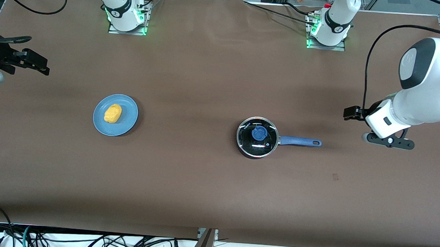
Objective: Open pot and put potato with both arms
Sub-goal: 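Reach the left gripper to the pot lid knob while the right gripper approaches the potato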
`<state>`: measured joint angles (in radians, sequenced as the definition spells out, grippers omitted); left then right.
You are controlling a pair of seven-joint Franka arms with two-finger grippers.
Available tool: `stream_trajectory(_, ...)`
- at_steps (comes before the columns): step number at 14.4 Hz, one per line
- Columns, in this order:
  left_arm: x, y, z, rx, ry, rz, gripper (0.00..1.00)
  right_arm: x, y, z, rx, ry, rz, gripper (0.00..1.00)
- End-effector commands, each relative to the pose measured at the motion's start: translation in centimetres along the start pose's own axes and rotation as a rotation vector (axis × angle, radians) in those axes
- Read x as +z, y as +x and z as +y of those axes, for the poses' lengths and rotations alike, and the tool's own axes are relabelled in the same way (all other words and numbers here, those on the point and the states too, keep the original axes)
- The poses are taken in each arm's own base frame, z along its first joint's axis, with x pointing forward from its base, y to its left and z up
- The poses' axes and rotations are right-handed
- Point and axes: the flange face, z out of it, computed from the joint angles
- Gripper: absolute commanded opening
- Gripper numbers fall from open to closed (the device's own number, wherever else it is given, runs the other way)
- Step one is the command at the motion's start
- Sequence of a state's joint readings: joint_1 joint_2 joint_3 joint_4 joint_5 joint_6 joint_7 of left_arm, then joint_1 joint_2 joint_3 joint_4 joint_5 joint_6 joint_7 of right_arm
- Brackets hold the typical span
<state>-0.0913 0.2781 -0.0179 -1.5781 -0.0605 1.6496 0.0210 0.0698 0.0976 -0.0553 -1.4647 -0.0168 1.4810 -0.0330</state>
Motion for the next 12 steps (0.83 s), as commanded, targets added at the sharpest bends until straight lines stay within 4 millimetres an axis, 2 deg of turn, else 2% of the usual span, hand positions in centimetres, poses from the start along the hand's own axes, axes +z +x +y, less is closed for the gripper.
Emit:
stream_trajectory(1,0.6,0.7,3.9,0.017,-0.11,-0.024,1.0,-0.1,-0.1,-0.5,-0.014,0.002,0.008,1.0)
stream_trajectory(3,2.8,1.8,5.9,-0.078,-0.21,-0.053,1.0,0.0,0.0,-0.7,-0.006,0.001,0.006,1.0)
stream_trajectory(5,4.3,1.8,11.0,-0.098,-0.199,-0.056,1.0,1.8,1.1,-0.7,-0.002,0.002,-0.021,1.0)
stream_trajectory(9,7.2,1.7,19.9,-0.206,-0.176,-0.036,1.0,2.0,1.4,-0.9,-0.005,-0.009,-0.012,1.0)
stream_trajectory(11,9.3,2.2,22.8,-0.212,-0.165,0.001,1.0,3.1,2.0,-0.9,-0.01,-0.008,-0.027,1.0)
stream_trajectory(12,10.8,2.7,23.4,-0.208,-0.16,0.004,1.0,3.7,2.2,-0.9,-0.015,-0.013,-0.044,1.0)
